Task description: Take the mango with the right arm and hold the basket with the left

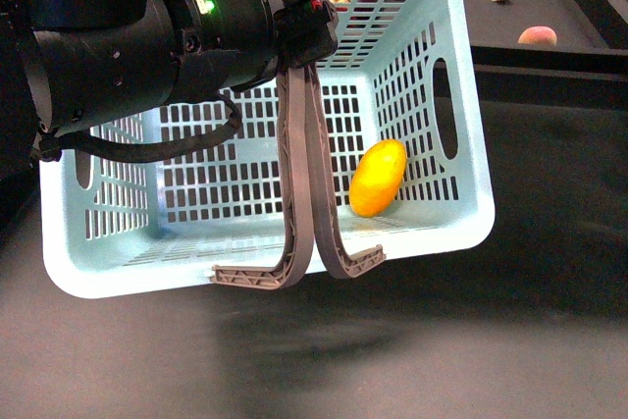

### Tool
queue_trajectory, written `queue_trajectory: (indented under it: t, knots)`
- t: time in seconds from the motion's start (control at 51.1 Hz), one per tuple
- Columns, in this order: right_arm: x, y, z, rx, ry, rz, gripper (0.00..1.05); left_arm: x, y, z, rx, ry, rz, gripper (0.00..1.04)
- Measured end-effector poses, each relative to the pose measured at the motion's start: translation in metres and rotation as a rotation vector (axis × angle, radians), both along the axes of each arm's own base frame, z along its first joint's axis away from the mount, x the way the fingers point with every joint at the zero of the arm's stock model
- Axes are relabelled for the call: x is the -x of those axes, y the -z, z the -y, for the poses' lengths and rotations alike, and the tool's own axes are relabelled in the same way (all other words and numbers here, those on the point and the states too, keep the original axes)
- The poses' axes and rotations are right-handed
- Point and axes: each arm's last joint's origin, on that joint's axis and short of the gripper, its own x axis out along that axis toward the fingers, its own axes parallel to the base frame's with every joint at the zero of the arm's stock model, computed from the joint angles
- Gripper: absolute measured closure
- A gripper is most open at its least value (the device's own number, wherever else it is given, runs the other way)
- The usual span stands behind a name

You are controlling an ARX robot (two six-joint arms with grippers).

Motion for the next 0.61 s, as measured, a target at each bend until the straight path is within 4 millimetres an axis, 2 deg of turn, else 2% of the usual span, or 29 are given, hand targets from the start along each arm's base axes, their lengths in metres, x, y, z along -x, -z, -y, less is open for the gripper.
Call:
queue_trajectory:
  t: [0.098,0.254,0.313,0.411,0.607]
  knots:
    - [0.003,0.006,0.005,0.021,0.002,-0.005,0.66,0.000,0.000,0.000,0.000,0.000,0.000,0.96]
    - [0.007,0.010,0.009,0.031,0.002,-0.004,0.89,0.000,0.000,0.000,0.000,0.000,0.000,0.96]
    - [0.009,0.012,0.013,0.034,-0.024,-0.001,1.03,0.000,0.000,0.000,0.000,0.001,0.000,0.96]
    - [0.011,0.014,0.021,0.036,0.006,0.001,1.03,0.000,0.000,0.000,0.000,0.000,0.000,0.96]
    - [0.015,0.025,0.022,0.036,0.007,0.005,1.03,0.000,0.000,0.000,0.000,0.000,0.000,0.96]
